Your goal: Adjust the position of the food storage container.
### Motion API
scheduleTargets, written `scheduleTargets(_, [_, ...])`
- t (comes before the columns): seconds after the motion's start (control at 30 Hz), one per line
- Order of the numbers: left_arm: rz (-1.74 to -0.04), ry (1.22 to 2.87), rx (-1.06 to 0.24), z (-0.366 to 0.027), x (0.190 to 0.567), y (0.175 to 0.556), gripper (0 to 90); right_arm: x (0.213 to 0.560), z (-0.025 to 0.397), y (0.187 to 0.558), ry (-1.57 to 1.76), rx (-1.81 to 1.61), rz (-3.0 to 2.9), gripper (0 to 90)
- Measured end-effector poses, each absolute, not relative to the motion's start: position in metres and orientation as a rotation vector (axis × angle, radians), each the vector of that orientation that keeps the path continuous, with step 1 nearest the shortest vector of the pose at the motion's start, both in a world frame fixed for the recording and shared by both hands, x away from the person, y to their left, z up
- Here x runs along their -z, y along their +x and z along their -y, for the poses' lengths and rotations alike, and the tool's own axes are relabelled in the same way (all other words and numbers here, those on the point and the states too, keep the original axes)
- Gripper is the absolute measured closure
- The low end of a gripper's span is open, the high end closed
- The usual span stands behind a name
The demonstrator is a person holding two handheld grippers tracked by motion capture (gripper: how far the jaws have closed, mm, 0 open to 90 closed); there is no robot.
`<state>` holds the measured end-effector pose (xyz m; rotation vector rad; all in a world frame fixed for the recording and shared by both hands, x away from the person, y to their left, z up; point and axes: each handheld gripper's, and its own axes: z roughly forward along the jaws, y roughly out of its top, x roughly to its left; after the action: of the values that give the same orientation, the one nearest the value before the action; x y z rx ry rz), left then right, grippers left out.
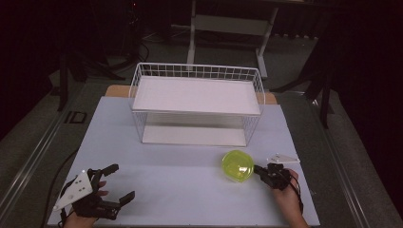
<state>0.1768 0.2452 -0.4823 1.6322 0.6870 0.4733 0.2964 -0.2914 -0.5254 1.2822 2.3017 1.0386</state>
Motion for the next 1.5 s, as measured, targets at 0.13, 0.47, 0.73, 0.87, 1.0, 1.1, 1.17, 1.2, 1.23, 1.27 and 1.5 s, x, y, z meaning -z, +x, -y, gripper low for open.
scheduleTargets(0.13, [-0.683, 1.632, -0.474, -0.245, 0.482, 0.176, 0.5, 0.529, 0.283, 0.294, 1.269, -1.041, -2.340, 90.0])
scheduleTargets(0.47, [-0.684, 1.634, -0.473, -0.245, 0.482, 0.176, 0.5, 0.532, 0.261, 0.291, 1.251, -1.093, -2.409, 90.0])
scheduleTargets(0.73, [-0.686, 1.632, -0.474, -0.245, 0.482, 0.176, 0.5, 0.534, 0.241, 0.287, 1.212, -1.161, -2.460, 90.0])
scheduleTargets(0.87, [-0.686, 1.634, -0.476, -0.245, 0.482, 0.176, 0.5, 0.531, 0.234, 0.284, 1.153, -1.161, -2.472, 90.0])
scheduleTargets(1.0, [-0.686, 1.637, -0.477, -0.245, 0.482, 0.176, 0.5, 0.528, 0.243, 0.292, 1.162, -1.122, -2.429, 90.0])
scheduleTargets(1.1, [-0.685, 1.637, -0.477, -0.244, 0.482, 0.176, 0.5, 0.526, 0.248, 0.302, 1.203, -1.133, -2.387, 90.0])
scheduleTargets(1.17, [-0.682, 1.637, -0.479, -0.245, 0.482, 0.176, 0.5, 0.526, 0.248, 0.308, 1.217, -1.134, -2.374, 90.0])
scheduleTargets(1.2, [-0.683, 1.638, -0.479, -0.245, 0.482, 0.176, 0.5, 0.526, 0.247, 0.310, 1.222, -1.136, -2.373, 90.0])
scheduleTargets(1.23, [-0.686, 1.638, -0.479, -0.245, 0.482, 0.176, 0.5, 0.527, 0.245, 0.311, 1.219, -1.131, -2.378, 90.0])
scheduleTargets(1.27, [-0.687, 1.637, -0.478, -0.246, 0.482, 0.176, 0.5, 0.528, 0.243, 0.313, 1.210, -1.128, -2.383, 90.0])
scheduleTargets(1.5, [-0.682, 1.636, -0.482, -0.246, 0.482, 0.174, 0.5, 0.528, 0.228, 0.314, 1.202, -1.162, -2.408, 90.0])
